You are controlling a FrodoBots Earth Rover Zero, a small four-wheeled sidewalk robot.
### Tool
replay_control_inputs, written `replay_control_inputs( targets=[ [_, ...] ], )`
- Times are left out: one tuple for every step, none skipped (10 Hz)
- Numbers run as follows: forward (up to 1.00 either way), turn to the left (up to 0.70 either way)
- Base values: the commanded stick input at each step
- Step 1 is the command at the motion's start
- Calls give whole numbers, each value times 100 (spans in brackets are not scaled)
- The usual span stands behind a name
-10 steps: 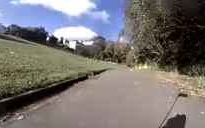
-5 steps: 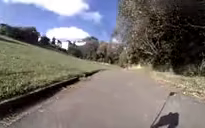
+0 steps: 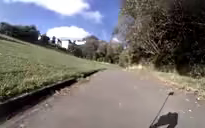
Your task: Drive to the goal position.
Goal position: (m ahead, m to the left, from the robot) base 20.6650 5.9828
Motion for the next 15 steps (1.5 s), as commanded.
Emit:
replay_control_inputs(
  targets=[
    [0,-69],
    [0,-70],
    [0,-37],
    [0,-15],
    [0,-9],
    [0,-38],
    [1,-70],
    [31,-54],
    [62,-39],
    [70,-4],
    [70,-1],
    [70,-34],
    [70,-35],
    [70,0],
    [70,0]
  ],
)
